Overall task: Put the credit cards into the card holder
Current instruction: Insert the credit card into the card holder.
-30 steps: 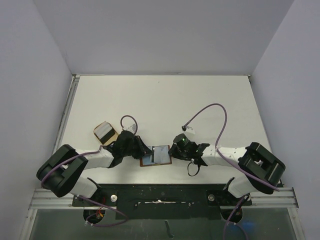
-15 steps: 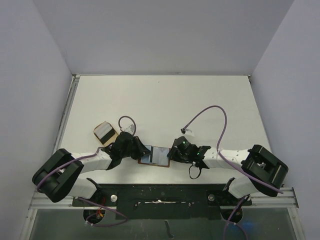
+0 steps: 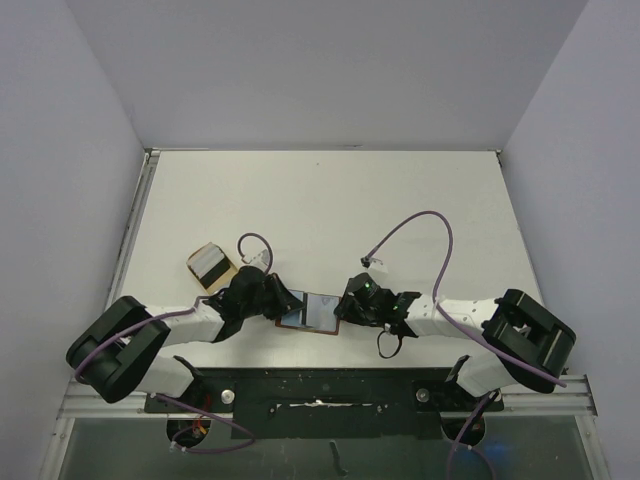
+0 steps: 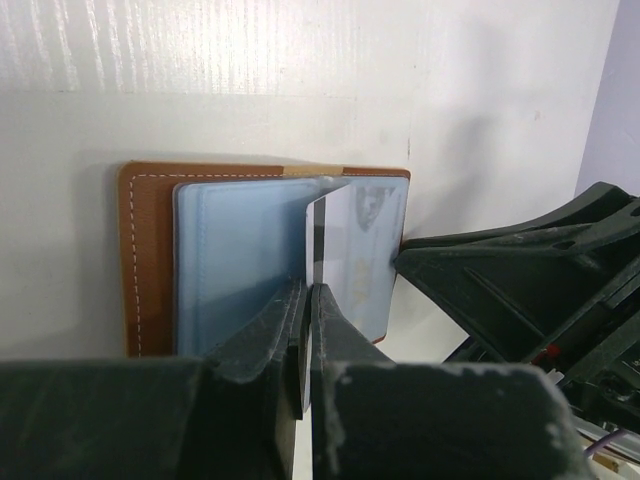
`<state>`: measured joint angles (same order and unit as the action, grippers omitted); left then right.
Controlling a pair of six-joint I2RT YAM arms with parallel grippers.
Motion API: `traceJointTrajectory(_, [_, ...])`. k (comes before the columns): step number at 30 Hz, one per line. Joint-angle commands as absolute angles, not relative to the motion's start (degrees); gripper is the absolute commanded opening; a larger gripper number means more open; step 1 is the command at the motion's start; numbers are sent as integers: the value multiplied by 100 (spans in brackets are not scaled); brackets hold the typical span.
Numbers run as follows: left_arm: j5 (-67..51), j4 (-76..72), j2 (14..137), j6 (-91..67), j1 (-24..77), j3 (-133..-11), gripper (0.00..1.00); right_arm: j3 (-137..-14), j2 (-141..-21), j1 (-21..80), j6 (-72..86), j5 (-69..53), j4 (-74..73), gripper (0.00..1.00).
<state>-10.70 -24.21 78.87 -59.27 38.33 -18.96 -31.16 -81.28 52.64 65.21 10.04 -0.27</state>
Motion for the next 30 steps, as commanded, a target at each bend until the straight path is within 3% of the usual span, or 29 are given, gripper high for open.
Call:
traceJointTrajectory(1, [-1173, -2749, 8056, -5771, 3931, -1925, 0, -3089, -8434, 5422, 6477, 765, -469, 22])
traceJointTrajectory(15, [-878, -1715, 7923, -5362, 3997, -2565, 25, -3207, -8460, 5357, 6177, 861, -521, 21])
traceJointTrajectory(30, [-838, -1424, 7829, -5207, 4012, -2624, 33, -3180, -8474, 5290, 6026, 818, -374, 20])
